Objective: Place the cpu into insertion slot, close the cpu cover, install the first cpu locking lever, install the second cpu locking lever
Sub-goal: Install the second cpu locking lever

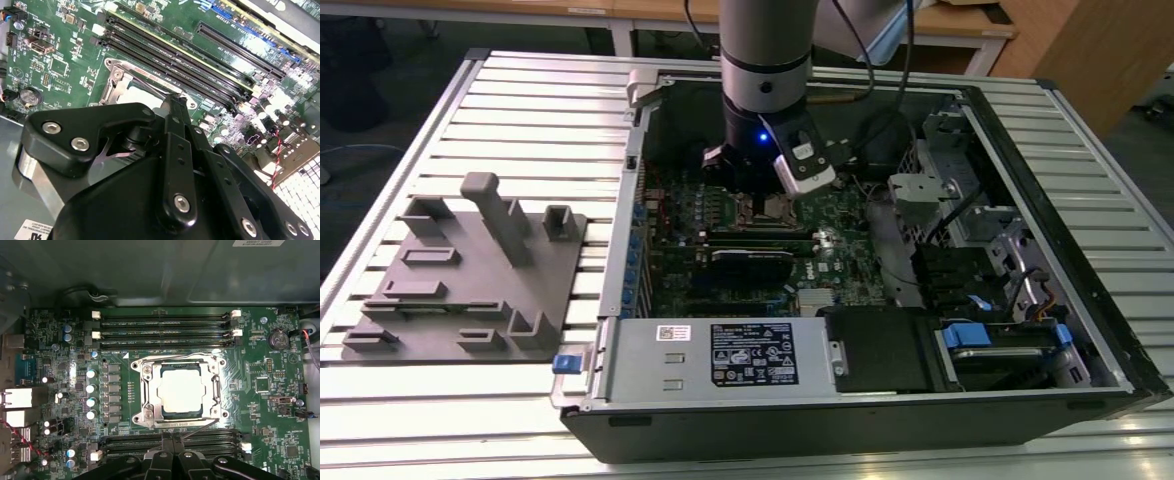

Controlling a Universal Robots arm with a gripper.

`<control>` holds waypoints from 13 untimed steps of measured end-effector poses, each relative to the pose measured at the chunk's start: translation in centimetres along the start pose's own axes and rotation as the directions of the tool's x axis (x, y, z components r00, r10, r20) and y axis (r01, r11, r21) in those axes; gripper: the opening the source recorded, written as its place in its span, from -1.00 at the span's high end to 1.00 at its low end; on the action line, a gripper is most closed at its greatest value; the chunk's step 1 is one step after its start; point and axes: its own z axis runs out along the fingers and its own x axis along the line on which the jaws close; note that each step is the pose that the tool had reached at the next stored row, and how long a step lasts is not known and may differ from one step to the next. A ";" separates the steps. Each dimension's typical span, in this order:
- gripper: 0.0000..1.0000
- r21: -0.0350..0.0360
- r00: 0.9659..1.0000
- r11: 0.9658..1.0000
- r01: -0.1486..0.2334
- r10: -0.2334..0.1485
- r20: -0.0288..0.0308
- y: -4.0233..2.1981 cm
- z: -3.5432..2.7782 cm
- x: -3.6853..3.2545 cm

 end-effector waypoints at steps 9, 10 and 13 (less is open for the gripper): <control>0.79 0.000 1.000 1.000 0.000 0.000 0.000 -0.03 0.36 0.11; 0.79 0.000 1.000 1.000 0.000 0.000 0.000 -0.04 0.37 0.18; 0.79 0.000 1.000 1.000 0.000 0.000 0.000 -0.05 0.37 0.36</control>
